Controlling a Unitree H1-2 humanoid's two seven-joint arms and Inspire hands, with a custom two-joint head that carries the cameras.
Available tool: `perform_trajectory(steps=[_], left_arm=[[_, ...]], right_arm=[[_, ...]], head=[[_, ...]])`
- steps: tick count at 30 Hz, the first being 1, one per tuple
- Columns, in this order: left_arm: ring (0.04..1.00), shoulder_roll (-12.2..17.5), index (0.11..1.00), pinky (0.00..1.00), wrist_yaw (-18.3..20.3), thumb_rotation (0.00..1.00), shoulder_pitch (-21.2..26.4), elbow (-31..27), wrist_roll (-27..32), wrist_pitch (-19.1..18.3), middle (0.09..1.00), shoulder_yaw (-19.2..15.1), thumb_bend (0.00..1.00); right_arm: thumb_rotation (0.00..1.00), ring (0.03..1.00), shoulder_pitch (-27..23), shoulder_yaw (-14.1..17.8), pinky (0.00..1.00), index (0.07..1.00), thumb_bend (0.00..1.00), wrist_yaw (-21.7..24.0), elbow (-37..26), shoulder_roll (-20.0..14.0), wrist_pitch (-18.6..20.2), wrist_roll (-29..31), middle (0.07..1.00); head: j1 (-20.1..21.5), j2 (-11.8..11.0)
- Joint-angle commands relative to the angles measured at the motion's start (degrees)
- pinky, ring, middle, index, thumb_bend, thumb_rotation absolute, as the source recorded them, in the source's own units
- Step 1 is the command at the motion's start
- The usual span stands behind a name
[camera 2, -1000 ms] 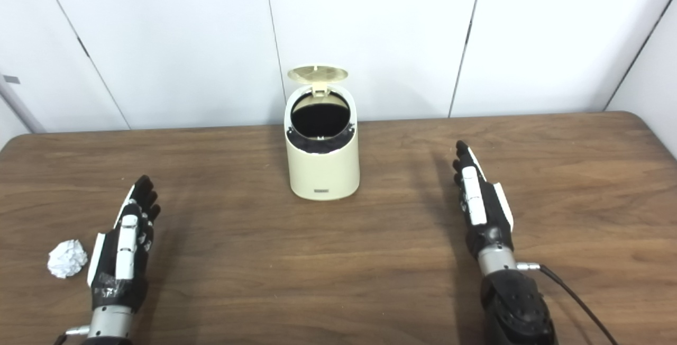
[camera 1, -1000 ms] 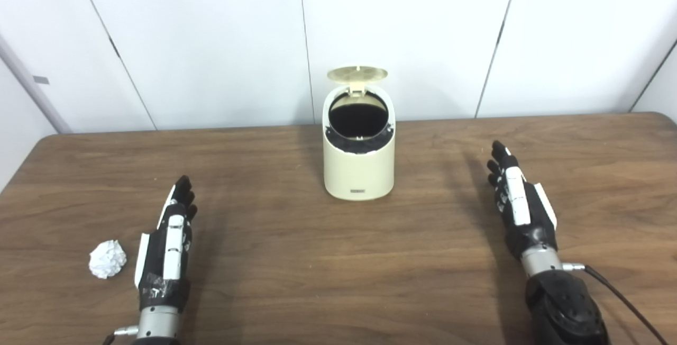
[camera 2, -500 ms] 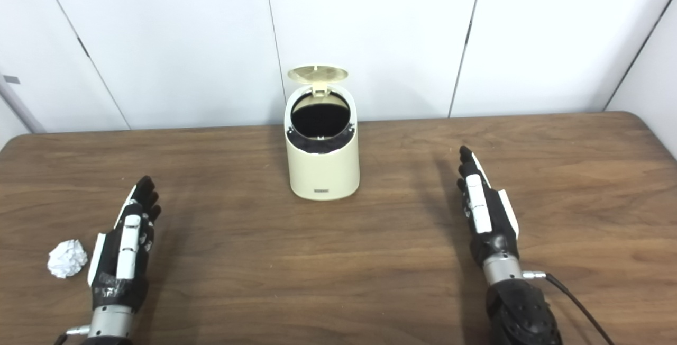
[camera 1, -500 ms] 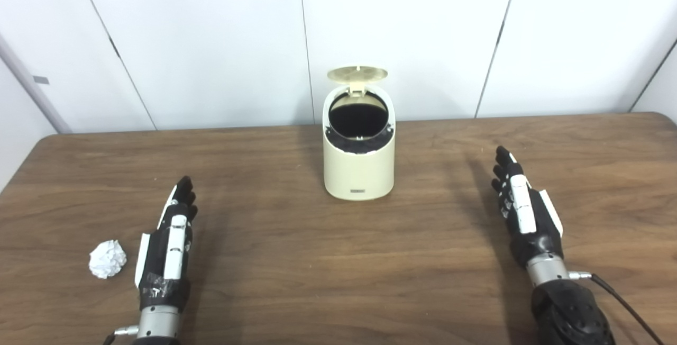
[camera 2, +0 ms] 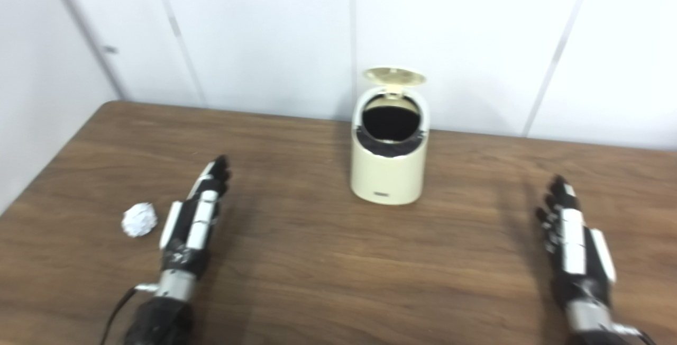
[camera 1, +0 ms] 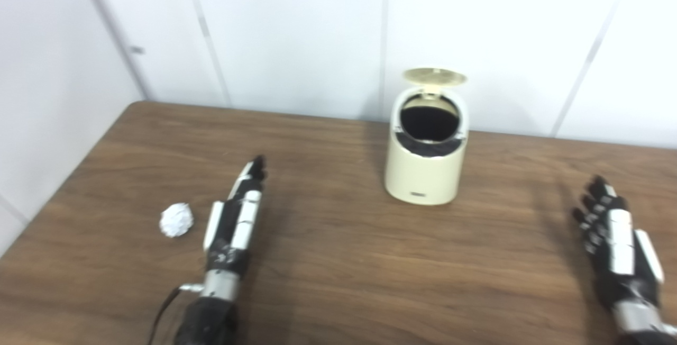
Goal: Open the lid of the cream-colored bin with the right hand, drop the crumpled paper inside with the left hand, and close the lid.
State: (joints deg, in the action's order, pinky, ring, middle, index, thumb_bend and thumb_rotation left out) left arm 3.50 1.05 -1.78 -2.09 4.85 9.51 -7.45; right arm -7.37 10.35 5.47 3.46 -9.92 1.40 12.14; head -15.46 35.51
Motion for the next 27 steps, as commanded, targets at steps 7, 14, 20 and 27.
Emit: perform_trajectory(steps=[7,14,20,27], left_arm=[[0.959,-3.3,0.958,0.98,-1.3,0.84,-1.9,3.2,-1.5,0.2,0.961,1.9,0.46],[0.956,-3.5,0.946,0.99,-1.5,0.84,-1.5,3.7,-2.2,0.5,0.95,2.2,0.52],[0.964,-3.6,0.951,0.99,-1.5,0.84,-1.4,3.7,-2.7,0.5,0.959,2.4,0.53],[0.97,-3.3,0.955,0.99,-3.2,0.73,-2.3,-1.3,-6.7,-4.1,0.958,2.7,0.58]], right_arm=[[0.97,0.992,-2.3,0.9,1.0,0.965,0.41,-0.2,-5.2,-0.7,2.6,3.3,0.998],[0.98,0.977,-2.2,0.8,1.0,0.941,0.41,-1.9,-9.7,-0.3,7.4,2.6,0.984],[0.96,0.981,-2.2,1.2,1.0,0.94,0.4,-3.0,-12.5,0.3,10.8,3.5,0.989],[0.97,0.99,-2.1,1.0,1.0,0.956,0.39,-3.2,-13.7,0.6,11.8,3.4,1.0]], head=[[-3.4,1.1],[-5.1,1.3],[-6.0,1.2],[-5.9,0.8]])
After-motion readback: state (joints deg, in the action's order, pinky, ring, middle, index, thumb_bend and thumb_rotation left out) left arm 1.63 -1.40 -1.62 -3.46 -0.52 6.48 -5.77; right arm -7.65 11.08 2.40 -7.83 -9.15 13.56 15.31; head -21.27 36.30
